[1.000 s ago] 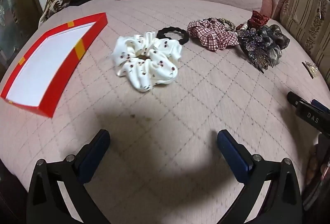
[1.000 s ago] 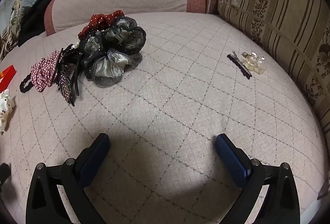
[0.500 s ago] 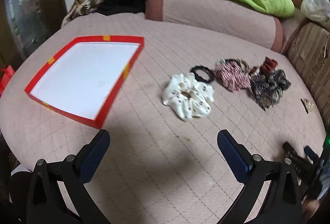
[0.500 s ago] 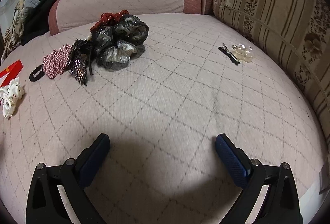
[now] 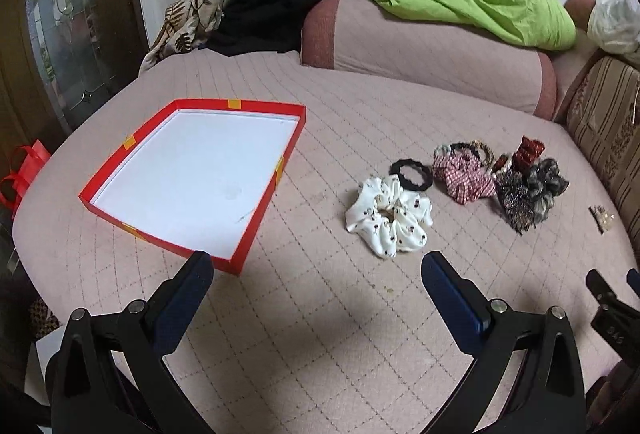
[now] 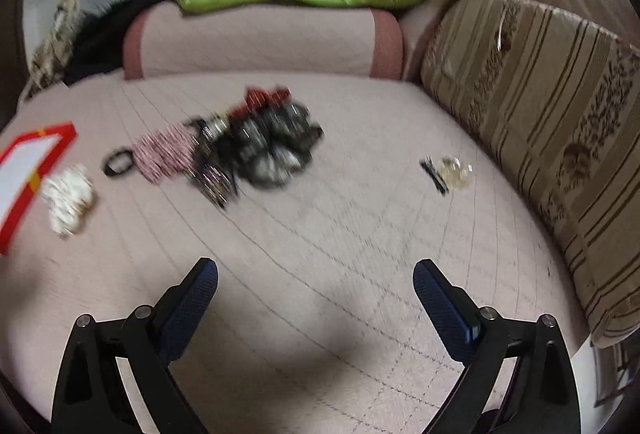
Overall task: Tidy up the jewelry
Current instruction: 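Move both tools toward the pile of hair accessories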
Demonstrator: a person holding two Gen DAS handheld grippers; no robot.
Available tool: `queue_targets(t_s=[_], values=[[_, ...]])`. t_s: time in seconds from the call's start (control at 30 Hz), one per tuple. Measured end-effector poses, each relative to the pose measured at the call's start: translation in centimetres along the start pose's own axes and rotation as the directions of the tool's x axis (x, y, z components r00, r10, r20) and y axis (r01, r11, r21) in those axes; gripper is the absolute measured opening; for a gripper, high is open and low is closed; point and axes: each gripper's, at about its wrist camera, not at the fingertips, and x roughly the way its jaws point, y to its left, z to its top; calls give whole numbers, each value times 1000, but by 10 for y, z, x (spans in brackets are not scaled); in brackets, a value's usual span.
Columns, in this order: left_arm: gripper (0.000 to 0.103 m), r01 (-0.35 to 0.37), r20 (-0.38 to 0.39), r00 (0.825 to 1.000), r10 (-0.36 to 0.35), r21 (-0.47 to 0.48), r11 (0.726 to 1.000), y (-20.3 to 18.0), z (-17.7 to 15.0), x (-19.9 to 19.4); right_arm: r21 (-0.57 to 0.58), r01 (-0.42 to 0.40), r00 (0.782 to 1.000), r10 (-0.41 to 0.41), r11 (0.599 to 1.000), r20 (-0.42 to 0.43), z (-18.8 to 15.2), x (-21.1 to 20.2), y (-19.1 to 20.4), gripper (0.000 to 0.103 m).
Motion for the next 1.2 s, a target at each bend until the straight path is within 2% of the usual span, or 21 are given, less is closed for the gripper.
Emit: queue_targets(t_s=[0.17, 0.27, 0.4, 0.5, 0.63, 0.73, 0.8, 1.2], values=[[103, -24, 24, 999, 23, 42, 999, -2, 2, -4, -55, -51, 998, 52, 997, 17, 5, -13, 22, 101], [103, -2, 16, 1000, 1, 64, 998, -5, 2, -6, -79, -68, 997, 71, 995, 42, 7, -19, 31, 100], [103, 27, -4, 1000, -26, 68, 997, -10, 1, -5, -46, -95, 991, 99, 994, 89, 12, -27, 27, 99], [103, 32, -11, 999, -31, 84, 996, -13, 0, -2, -19, -147, 988, 148, 989, 34, 8, -18, 24, 99], [103, 30, -23, 999, -28, 93, 995, -13, -3, 3, -3, -152, 988, 152, 988, 4, 0, -6, 25, 91], [96, 63, -40, 997, -59, 84, 994, -12, -2, 5, 23, -181, 983, 181, 983, -15, 2, 1, 24, 90], [95, 72, -48, 997, -68, 88, 994, -13, -3, 6, 35, -197, 980, 198, 980, -24, -1, 2, 17, 88], [95, 75, -74, 995, -67, 108, 991, -19, -6, 18, 55, -268, 959, 272, 962, -82, 3, 23, 27, 87]])
